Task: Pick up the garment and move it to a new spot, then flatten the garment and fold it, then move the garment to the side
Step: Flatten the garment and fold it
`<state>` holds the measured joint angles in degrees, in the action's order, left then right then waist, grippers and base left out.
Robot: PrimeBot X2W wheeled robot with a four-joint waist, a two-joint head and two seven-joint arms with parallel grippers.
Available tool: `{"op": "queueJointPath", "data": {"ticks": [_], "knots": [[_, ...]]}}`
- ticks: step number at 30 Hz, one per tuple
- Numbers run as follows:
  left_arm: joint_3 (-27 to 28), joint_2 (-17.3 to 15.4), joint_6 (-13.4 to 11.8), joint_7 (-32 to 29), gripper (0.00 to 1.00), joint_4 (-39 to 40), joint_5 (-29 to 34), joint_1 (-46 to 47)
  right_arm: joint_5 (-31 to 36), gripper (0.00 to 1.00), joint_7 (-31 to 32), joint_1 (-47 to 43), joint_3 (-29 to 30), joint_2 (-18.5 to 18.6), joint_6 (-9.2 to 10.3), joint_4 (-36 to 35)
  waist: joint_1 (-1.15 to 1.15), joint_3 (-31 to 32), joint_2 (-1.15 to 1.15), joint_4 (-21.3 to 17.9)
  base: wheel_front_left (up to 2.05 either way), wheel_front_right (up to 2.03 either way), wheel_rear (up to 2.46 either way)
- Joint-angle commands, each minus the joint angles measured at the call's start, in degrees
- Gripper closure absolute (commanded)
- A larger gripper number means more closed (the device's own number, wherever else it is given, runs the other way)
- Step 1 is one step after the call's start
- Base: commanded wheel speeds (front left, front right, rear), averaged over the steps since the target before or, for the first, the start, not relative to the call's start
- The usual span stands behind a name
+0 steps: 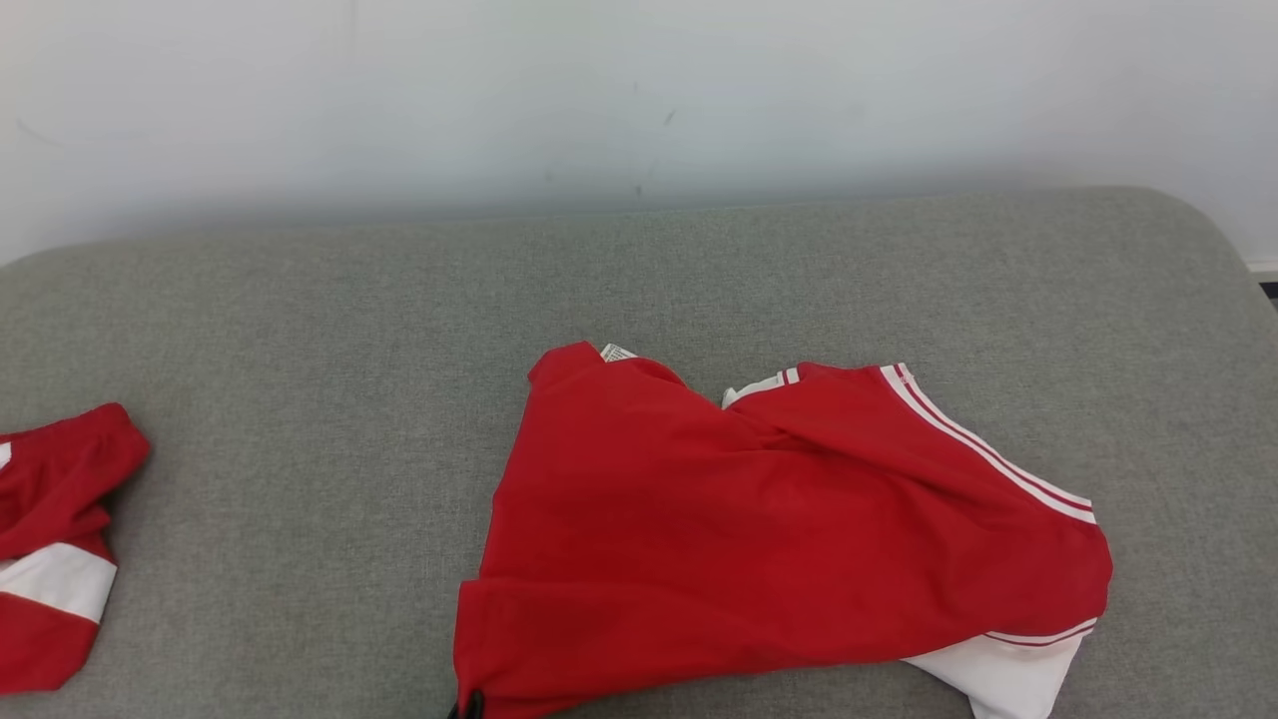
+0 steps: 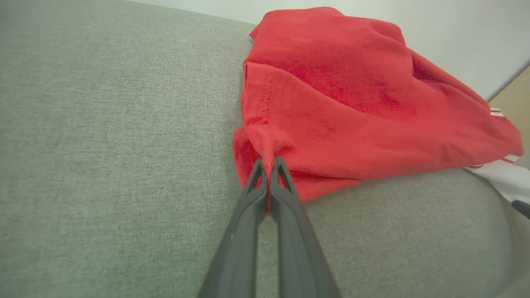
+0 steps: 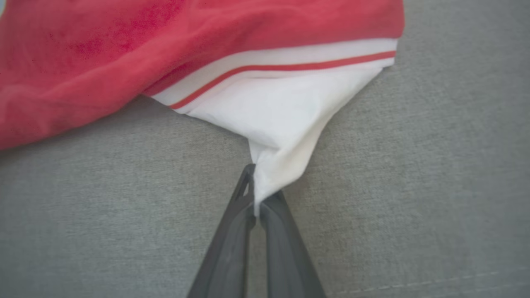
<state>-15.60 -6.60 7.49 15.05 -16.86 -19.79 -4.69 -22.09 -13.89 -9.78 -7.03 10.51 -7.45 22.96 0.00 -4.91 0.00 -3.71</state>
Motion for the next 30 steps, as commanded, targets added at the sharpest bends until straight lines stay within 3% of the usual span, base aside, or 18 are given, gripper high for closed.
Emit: {"op": "queueJointPath", "data": {"ticks": [1,9,14,15,20,21,27,30], "knots": [[0.58,-0.37,-0.18,0.18,1.00,1.31,0.59,-0.73,-0.62,1.00,0.43,-0.38,-0.50,0.85,-0.08,-1.56,0.00,-0.13,0.00,-0.10,0.00,0.00,0.00],[1.92,-2.55,-0.15,-0.51,1.00,10.37,1.01,2.19,-8.34,1.00,7.54,1.58,-0.85,4.80,-0.08,-16.35,0.00,-1.27,0.00,-0.47,0.00,0.00,0.00],[0.54,-5.69,-0.07,-4.23,1.00,13.11,1.01,12.26,-11.64,1.00,12.95,8.20,-0.90,7.52,-0.09,-21.79,0.00,-2.87,0.00,-0.24,0.00,0.00,0.00],[-1.01,-7.91,-0.06,-5.91,1.00,13.13,0.08,17.95,-12.09,1.00,14.53,12.54,-0.99,8.82,-0.09,-22.94,0.00,-4.09,0.00,-0.25,0.00,0.00,0.00],[-4.03,-13.49,-0.04,-10.97,1.00,11.74,-4.42,33.88,-14.59,1.00,17.59,26.93,-0.98,10.94,-0.09,-23.33,0.00,-8.65,0.00,-0.91,0.00,0.00,0.00],[-4.03,-13.49,-0.04,-10.97,1.00,11.74,-4.42,33.88,-14.59,1.00,17.59,26.93,-0.98,10.94,-0.09,-23.33,0.00,-8.65,0.00,-0.91,0.00,0.00,0.00],[-6.13,-17.23,-0.04,-16.40,1.00,6.35,-13.60,55.70,-19.25,1.00,21.06,48.44,-1.35,12.64,-0.08,-18.91,0.00,-15.87,0.00,-0.58,0.00,0.00,0.00],[-7.27,-17.52,-0.04,-17.70,1.00,1.64,-17.58,67.15,-20.28,1.00,22.41,59.73,-1.65,12.97,-0.09,-14.66,0.00,-19.33,0.00,-0.25,0.00,0.00,0.00]]}}
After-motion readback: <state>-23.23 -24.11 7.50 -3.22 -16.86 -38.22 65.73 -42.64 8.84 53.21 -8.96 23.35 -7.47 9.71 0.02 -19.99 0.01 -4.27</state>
